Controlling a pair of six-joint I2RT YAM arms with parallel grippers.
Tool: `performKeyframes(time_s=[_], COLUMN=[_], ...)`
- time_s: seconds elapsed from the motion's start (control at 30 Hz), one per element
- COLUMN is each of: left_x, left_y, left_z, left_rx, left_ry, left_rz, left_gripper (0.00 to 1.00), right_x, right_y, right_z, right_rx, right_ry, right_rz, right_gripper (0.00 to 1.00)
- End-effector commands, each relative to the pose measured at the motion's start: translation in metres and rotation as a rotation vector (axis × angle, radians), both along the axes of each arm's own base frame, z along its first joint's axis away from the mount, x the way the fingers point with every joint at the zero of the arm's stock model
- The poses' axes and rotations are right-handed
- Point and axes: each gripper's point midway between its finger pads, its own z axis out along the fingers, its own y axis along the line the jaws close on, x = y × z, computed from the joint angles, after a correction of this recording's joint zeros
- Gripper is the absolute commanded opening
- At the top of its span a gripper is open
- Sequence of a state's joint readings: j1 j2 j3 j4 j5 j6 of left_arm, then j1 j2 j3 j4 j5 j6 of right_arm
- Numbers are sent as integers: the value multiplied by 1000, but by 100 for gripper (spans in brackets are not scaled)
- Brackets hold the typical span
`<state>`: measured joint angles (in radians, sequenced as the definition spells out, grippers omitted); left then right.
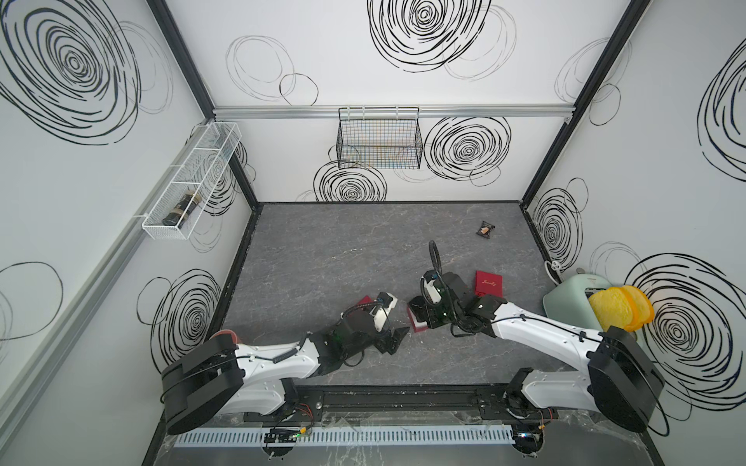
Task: Take the necklace out of the lift-off lid jewelry box
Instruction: Take out the inner lining from the jewelry box.
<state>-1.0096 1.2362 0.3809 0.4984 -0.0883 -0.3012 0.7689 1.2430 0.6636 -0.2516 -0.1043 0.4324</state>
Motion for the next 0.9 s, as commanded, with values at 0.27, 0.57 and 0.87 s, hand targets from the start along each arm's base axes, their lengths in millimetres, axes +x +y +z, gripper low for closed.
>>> performKeyframes(time_s=[0.27,0.57,0.87], left_x=[-4,-12,-14], left_y=[-16,-26,-34], left_z=[45,76,88], left_rx=[-105,-189,-236], left_ry=[-6,21,51], left_rz=[-37,-93,-108], left_gripper=[75,61,49], right_x=[-15,-23,-29], right_y=[15,15,19], right_z=[70,92,105], right_rx=[281,372,417], right_ry=[-132,-217,-237], right_rz=[131,166,193], right_gripper=[17,18,18])
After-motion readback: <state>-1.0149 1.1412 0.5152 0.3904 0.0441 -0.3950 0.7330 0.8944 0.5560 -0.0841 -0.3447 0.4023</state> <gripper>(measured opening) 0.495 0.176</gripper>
